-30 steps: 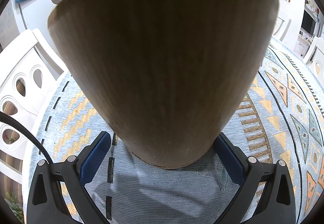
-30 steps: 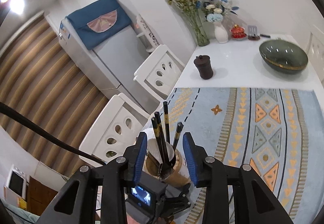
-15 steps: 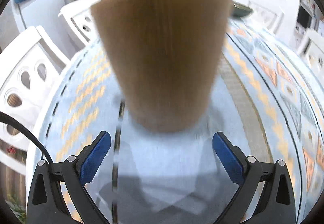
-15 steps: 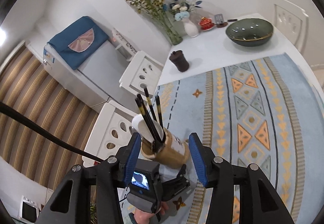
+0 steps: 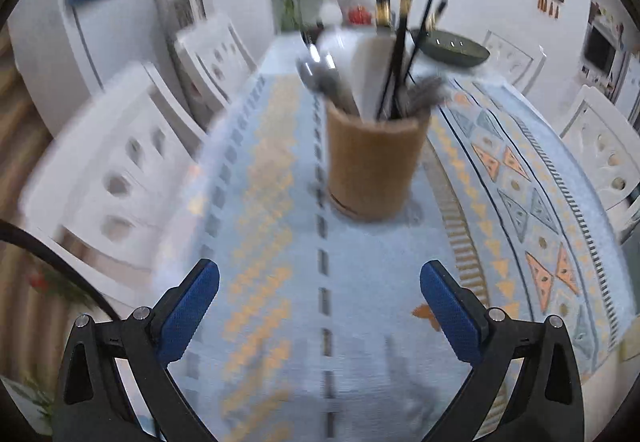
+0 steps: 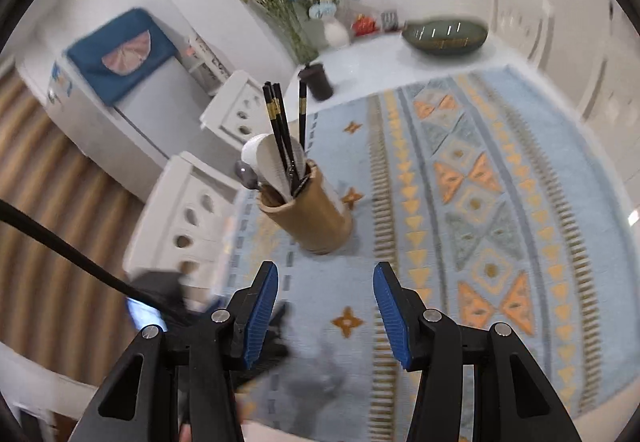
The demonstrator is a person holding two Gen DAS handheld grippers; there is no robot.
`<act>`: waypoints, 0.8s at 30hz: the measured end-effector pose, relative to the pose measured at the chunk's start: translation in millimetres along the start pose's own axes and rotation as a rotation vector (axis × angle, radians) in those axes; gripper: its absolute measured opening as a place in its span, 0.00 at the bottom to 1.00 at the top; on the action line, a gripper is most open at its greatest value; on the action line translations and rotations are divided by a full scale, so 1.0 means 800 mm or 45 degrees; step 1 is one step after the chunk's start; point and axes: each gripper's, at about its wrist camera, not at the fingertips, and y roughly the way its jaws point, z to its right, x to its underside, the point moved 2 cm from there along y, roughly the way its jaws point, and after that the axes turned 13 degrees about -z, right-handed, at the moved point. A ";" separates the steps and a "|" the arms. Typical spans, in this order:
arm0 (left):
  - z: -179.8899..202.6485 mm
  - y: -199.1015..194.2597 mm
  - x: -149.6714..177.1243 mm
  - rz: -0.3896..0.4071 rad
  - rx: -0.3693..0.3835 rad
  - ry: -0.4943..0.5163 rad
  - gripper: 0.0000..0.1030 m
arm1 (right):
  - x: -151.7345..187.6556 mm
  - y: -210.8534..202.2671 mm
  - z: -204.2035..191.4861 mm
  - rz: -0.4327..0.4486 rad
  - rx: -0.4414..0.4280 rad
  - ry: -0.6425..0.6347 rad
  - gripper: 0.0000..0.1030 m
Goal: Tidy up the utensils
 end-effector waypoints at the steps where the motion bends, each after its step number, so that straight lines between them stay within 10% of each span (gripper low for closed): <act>1: -0.006 -0.010 -0.003 0.024 -0.030 0.012 0.98 | 0.006 -0.010 -0.007 0.041 0.045 -0.019 0.47; 9: -0.021 -0.082 -0.013 0.304 -0.391 0.175 1.00 | 0.039 -0.063 -0.034 0.256 0.213 -0.020 0.52; 16: -0.076 -0.068 -0.004 0.191 -0.399 0.048 1.00 | 0.058 -0.093 -0.049 0.329 0.216 -0.018 0.54; 24: -0.085 -0.112 0.004 0.224 -0.185 -0.028 1.00 | 0.068 -0.070 -0.063 0.253 0.292 -0.058 0.54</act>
